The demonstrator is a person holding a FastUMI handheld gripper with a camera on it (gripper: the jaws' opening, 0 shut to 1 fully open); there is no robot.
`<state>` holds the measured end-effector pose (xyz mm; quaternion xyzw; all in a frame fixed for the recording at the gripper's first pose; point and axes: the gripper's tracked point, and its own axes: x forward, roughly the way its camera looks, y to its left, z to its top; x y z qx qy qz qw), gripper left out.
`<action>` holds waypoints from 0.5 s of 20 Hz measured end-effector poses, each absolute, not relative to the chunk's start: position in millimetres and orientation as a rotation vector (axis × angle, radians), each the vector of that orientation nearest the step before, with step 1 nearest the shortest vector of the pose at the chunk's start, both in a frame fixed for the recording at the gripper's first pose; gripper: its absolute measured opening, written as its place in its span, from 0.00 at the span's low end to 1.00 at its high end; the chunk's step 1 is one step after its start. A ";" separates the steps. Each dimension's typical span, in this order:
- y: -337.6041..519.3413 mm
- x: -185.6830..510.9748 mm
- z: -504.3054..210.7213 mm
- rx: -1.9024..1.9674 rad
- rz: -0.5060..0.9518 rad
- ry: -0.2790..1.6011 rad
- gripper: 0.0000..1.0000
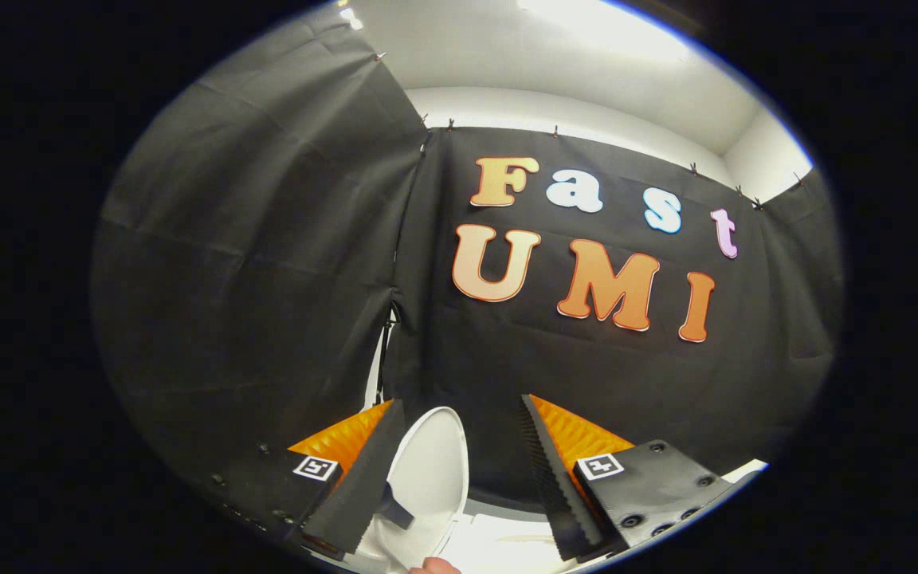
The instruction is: Open the toilet lid.
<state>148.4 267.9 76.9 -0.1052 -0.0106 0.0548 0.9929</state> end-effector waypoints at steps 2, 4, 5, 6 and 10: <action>237.1 146.9 90.2 -0.198 0.092 -0.033 0.95; 208.0 143.8 93.2 -0.184 0.072 -0.022 0.96; 189.4 141.8 92.1 -0.172 0.058 -0.008 0.96; 175.6 138.5 90.9 -0.152 0.052 0.004 0.97; 122.3 117.6 90.7 -0.061 0.047 0.001 0.98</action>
